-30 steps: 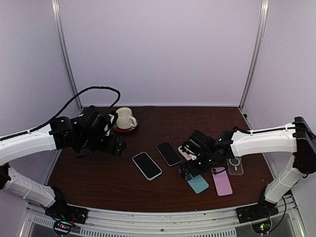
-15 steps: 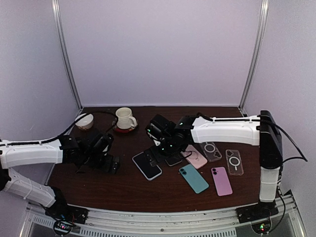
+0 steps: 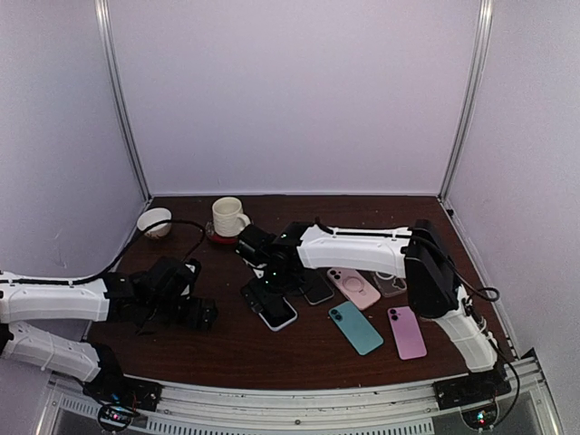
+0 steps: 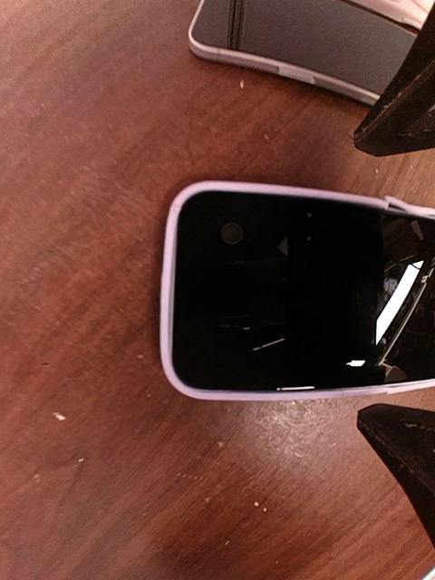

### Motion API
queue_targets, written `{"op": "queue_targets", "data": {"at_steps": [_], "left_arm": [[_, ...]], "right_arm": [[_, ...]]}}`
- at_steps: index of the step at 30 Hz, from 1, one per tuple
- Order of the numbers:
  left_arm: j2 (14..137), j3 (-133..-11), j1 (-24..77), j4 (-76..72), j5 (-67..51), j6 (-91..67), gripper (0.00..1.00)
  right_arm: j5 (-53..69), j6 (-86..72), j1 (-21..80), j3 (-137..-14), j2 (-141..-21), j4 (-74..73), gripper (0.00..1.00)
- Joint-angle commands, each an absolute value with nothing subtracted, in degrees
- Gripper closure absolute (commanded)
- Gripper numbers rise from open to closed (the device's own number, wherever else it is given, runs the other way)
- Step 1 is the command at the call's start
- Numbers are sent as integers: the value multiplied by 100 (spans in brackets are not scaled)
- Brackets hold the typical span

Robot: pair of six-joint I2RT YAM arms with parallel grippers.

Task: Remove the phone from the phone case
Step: Pick up the phone with the phone case at the center of the board.

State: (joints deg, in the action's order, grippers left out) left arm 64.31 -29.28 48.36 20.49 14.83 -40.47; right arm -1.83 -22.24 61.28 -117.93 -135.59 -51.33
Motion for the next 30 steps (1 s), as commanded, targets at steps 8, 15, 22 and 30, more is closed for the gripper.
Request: {"op": "queue_targets", "data": {"at_steps": [8,15,22,30], "left_arm": [[6241,-2942,4799,1628,1468,-3989,6],[6107,-3267,4799,1935,1459,-3722,8],[5876,-3814,4799,2424,1360,-3224,10],[5601,-4548,4799,2932,698,-2578,13]], "right_arm": [[-28,-2168,6265,-12116,-13998,-5515,0],[-16,-2102,6322,-11679,-13885,-5420,15],[-66,-1862,6314,-10836,-13302,-4911,28],[-319,-1376,6321,-9472,-11764,-3877,32]]}}
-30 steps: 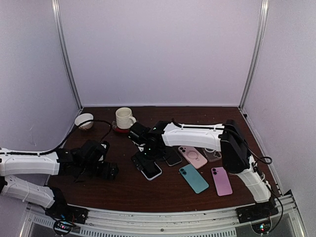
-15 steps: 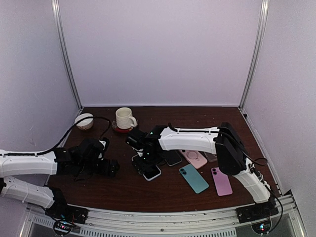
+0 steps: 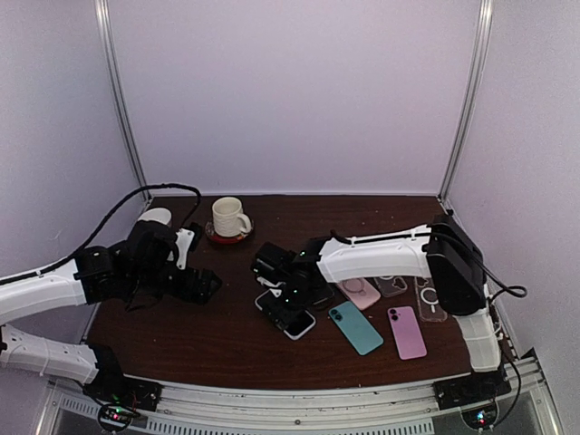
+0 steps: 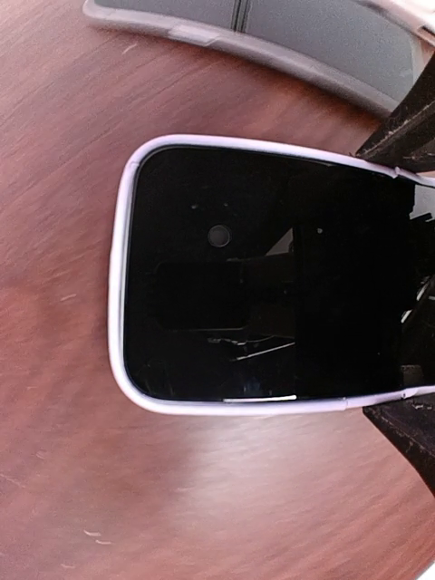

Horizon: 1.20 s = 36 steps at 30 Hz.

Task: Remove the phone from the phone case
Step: Pick up the phone with the phone case at the center of the board, then pass from the right arm to the left

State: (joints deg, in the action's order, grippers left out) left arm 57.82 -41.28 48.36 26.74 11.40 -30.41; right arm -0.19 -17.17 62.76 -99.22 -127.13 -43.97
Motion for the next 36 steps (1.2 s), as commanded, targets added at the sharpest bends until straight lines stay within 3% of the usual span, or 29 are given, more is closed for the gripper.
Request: {"op": "queue_targets", "data": {"at_steps": [1,10,16,28,36], "left_arm": [[5571,-4677,4799,3019,619,-2542,14],[5754,-5779,4755,3496,-735,-2968,20],[5968,-6185,4737,2853,-2005,-3528,23],[6904,-6779,4737,2024,-3038,-4062,30],[7360,-6984,4768,1593,-3278,-4408,42]], "right_arm": [[-405,-1297,6328,-9295,-11547,-3746,33],[-964,-499,6485,-8021,-9534,-2991,32],[-1203,-205,6575,-7521,-8542,-2471,33],[-1362,100,6815,-7407,-7862,-2237,33],[-1455,231,6935,-7357,-7698,-2187,33]]}}
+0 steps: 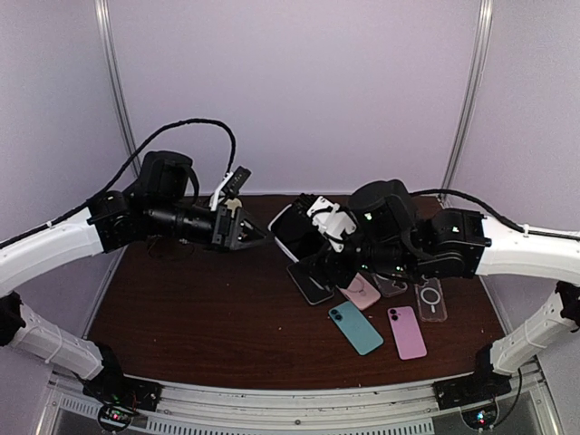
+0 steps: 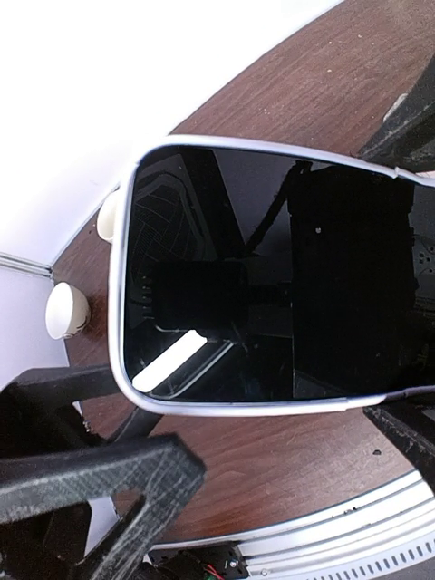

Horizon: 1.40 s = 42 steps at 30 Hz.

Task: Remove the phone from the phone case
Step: Pass from the right arm to the left, then pass from the left arm to the right

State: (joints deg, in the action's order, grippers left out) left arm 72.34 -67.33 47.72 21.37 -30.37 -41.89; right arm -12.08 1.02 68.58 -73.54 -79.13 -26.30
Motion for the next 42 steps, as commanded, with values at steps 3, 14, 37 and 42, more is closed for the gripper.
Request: {"op": "queue_targets", "data": {"at_steps": [3,14,37,42], "left_arm": [[7442,-7022,4789,1484,-3325,-4463,46],[7696,-7149,4858,1345,-3323,-4612,78],[7903,-7945,4646,1656,-4166,-2294,100],[7956,-8302,4560,1756,-4496,-1144,100]], "right_arm": [[-1485,270,6966,-7350,-7673,-2163,33],[-1586,384,7057,-7374,-7658,-2184,33],[51,-654,6205,-5487,-5714,-1287,0],[636,-867,5839,-5033,-5279,-997,0]]}}
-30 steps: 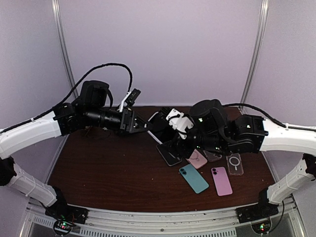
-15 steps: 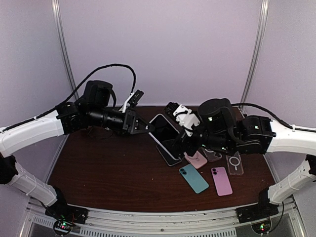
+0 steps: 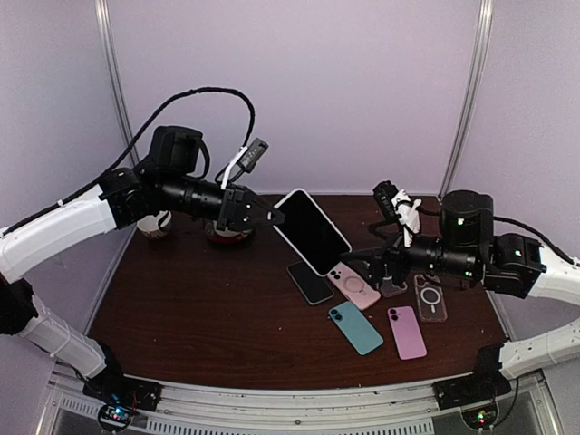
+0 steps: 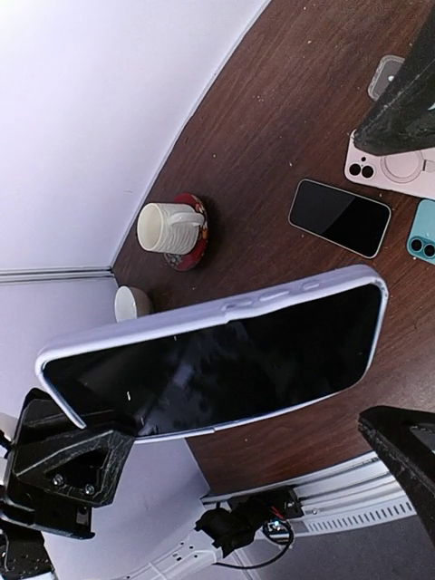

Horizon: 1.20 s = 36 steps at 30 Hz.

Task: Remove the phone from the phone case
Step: Pass from the left arm to the right

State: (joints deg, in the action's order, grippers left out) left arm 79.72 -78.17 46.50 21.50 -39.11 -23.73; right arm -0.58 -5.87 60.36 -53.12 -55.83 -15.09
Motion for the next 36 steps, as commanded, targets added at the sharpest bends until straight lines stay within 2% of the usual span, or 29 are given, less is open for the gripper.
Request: {"op": "queue_targets", "data": {"at_steps": [1,9,11,15,22,30,36], "left_arm": [[7952,-8384,4538,1769,-4539,-931,100],[8089,-8895,4438,2389,-4995,639,100],[8075,-8820,4425,2404,-5426,1214,100],[7874,-8399,4434,1917,-5370,1481,100],[7838,-8217,4430,1881,-5549,1909,100],[7781,-7868,4429,1625,-5598,1968,100],[7713,-7652,4427,1459,-5622,1977,100]], "right_arm": [[678,-863,5814,-4975,-5207,-959,0],[1082,-315,5792,-4200,-4560,-17,0],[1065,-126,5792,-4106,-4491,211,1],[1347,291,5792,-4192,-4619,281,6],[1953,597,5793,-4399,-5081,618,28],[2209,864,5805,-4830,-5616,441,58],[2340,994,5803,-5005,-5870,185,65]]}}
